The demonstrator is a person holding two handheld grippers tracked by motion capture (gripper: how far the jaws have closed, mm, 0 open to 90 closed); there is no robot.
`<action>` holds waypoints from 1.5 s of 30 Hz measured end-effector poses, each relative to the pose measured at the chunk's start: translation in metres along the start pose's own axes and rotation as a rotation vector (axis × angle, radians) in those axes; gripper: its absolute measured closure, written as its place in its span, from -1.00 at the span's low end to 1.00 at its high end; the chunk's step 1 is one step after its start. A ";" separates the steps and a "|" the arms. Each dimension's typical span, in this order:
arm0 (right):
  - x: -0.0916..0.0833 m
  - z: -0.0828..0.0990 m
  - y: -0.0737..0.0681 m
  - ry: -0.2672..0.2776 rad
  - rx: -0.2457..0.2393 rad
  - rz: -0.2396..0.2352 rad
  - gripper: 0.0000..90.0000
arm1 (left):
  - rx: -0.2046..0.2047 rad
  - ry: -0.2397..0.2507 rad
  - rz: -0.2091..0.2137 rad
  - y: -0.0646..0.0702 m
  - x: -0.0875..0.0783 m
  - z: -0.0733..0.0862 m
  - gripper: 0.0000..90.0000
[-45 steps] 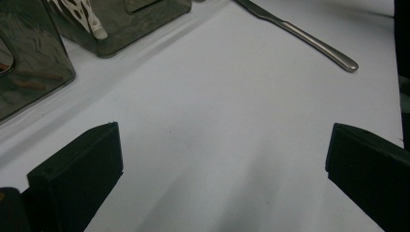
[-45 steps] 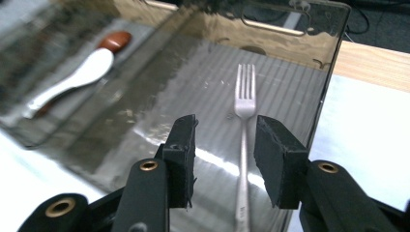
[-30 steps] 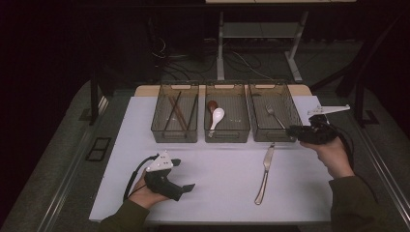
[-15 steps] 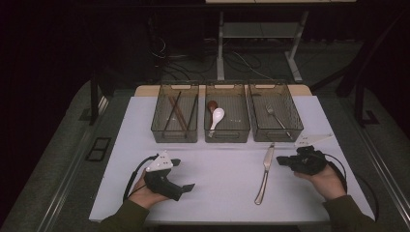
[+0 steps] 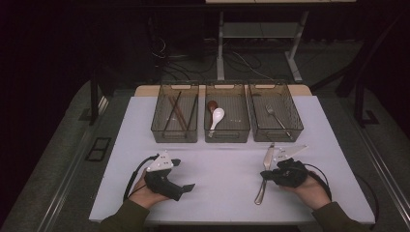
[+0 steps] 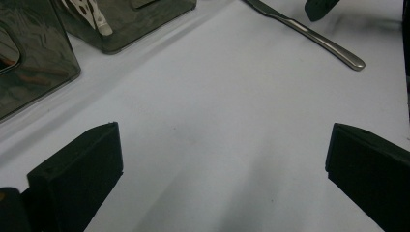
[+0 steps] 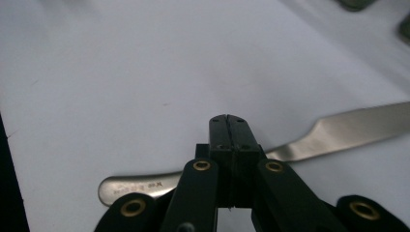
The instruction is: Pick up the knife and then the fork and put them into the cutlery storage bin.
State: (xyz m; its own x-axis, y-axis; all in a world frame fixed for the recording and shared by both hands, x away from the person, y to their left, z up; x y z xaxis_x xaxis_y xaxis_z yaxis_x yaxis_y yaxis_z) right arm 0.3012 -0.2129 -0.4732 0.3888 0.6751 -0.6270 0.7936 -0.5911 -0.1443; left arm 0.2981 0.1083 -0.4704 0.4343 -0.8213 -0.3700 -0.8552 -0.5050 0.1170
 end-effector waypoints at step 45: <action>-0.007 0.024 -0.020 -0.153 -0.078 0.018 1.00 | 0.001 -0.004 0.005 0.001 0.000 0.001 -1.00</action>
State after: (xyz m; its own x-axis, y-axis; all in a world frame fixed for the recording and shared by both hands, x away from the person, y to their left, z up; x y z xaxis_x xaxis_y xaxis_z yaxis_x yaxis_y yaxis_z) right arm 0.2717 -0.2165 -0.4844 0.3318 0.5861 -0.7392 0.8237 -0.5619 -0.0758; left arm 0.2975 0.1081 -0.4708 0.4292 -0.8225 -0.3732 -0.8574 -0.5009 0.1180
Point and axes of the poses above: each handheld gripper's, and its own axes: x roughly forward along the jaws, z roughly out of its underside, y roughly to its right, the point moved 6 cm from there along x, roughly forward along the jaws, and after that the axes turned 11 degrees about y, right-handed, at the moved point
